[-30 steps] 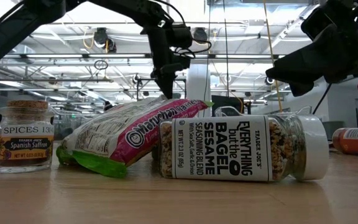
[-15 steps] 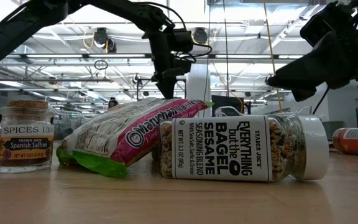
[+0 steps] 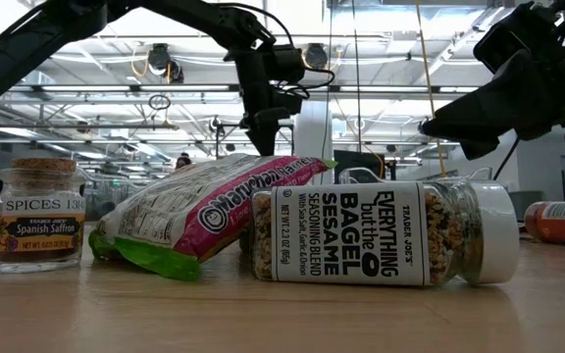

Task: Pick & Place Food Item
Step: Put the blue noodle pack into the middle transparent bin, then put the green noodle pack into the middle transparent bin

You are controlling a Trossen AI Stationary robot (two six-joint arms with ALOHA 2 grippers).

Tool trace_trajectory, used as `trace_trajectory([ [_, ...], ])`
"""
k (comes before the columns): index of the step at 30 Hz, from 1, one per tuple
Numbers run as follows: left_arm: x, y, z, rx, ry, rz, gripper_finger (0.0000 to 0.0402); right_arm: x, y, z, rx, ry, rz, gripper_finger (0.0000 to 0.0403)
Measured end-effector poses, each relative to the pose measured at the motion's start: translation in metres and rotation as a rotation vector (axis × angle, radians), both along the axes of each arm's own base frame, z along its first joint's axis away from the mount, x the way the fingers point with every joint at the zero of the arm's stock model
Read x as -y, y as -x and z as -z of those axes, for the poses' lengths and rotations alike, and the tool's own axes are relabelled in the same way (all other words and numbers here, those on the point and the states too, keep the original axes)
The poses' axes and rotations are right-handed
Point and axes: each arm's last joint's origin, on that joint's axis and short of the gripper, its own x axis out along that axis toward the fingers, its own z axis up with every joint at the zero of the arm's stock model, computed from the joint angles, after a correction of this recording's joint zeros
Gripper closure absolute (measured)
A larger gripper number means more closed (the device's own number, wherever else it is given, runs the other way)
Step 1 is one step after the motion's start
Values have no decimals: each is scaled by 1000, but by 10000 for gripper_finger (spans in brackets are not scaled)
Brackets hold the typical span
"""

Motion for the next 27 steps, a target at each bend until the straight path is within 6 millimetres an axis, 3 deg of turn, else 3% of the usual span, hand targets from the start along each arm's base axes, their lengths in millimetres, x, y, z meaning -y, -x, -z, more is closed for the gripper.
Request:
trace_trajectory([
  [7,0,0,-2,-11,-28,40,277,0,0,0,0,0,0,284],
  [11,0,2,-17,6,-82,38,260,1,0,0,2,13,23,284],
  [18,12,8,-69,155,-146,60,252,1,0,0,3,19,24,284],
  [24,37,18,-135,544,-91,178,252,2,0,0,5,6,52,284],
  [27,50,17,-159,738,-47,285,252,2,0,0,5,-8,56,284],
])
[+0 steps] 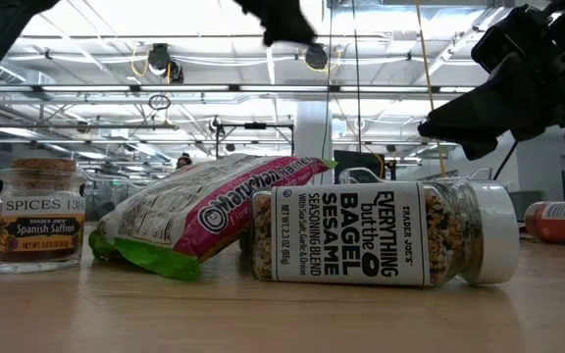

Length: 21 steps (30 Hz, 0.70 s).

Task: Pick & Place Food Item
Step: Put the green noodle pack into the middle transparent bin

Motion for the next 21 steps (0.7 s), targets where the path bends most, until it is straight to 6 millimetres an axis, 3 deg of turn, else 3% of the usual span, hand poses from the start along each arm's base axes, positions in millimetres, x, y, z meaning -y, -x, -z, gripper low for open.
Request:
trace_trajectory([
  [3,13,-7,-10,105,6,126,252,0,0,0,0,-8,4,284],
  [6,30,-22,-3,164,-6,208,252,1,0,0,5,-19,56,284],
  [14,87,-69,61,375,-31,364,252,3,0,1,-3,-9,106,284],
  [17,99,-74,78,461,5,379,252,3,1,5,-38,-15,109,284],
  [21,98,-70,97,469,103,419,252,4,3,9,-78,-47,123,284],
])
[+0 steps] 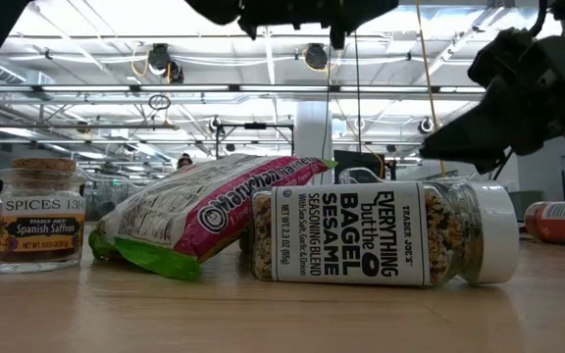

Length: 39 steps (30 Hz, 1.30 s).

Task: Pick & Place Food Item
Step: Put the green noodle pack into the middle transparent bin

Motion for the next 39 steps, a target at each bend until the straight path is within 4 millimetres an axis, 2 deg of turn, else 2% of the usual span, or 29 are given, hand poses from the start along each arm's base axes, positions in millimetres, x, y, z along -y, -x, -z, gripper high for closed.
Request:
trace_trajectory([
  [3,-11,10,6,-34,55,30,252,0,0,2,-14,-1,6,284],
  [7,-28,33,17,-49,95,-25,252,2,1,1,-9,27,58,284],
  [10,-33,56,27,-31,116,-96,252,2,1,1,-11,52,70,284],
  [14,-32,95,36,-5,102,-229,252,2,1,1,-12,61,66,284],
  [20,-8,154,52,-17,82,-373,252,5,-1,-1,7,62,77,284],
  [28,34,217,73,3,74,-469,252,13,-6,-8,79,33,127,284],
  [34,60,251,99,31,88,-475,252,20,-9,-13,118,49,157,284],
  [39,70,266,126,11,135,-436,252,27,-11,-20,177,61,182,284],
])
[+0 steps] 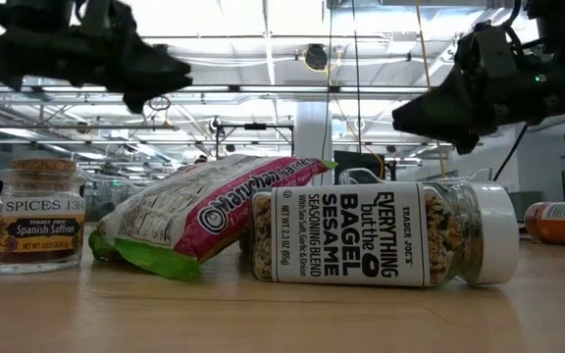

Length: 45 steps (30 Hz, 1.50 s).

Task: Pick & Place Food Item
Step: Put the green noodle pack into the middle transparent bin

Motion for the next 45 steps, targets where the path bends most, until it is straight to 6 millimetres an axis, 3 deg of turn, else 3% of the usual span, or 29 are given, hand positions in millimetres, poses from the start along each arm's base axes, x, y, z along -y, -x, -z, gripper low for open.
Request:
trace_trajectory([
  [6,3,6,14,-20,26,6,252,8,-4,-6,55,4,-77,284],
  [12,3,6,13,-19,-12,3,252,14,-5,-7,77,-34,-60,284],
  [30,-3,6,11,4,-24,9,252,8,-7,-9,99,-130,-152,284],
  [34,-3,5,11,4,-23,77,243,4,-17,-19,125,-82,-162,284],
  [39,-5,6,12,-4,4,86,202,2,-41,-33,136,-25,-192,284],
  [45,-8,6,12,-8,1,51,147,3,-71,-33,-6,-9,-214,278],
])
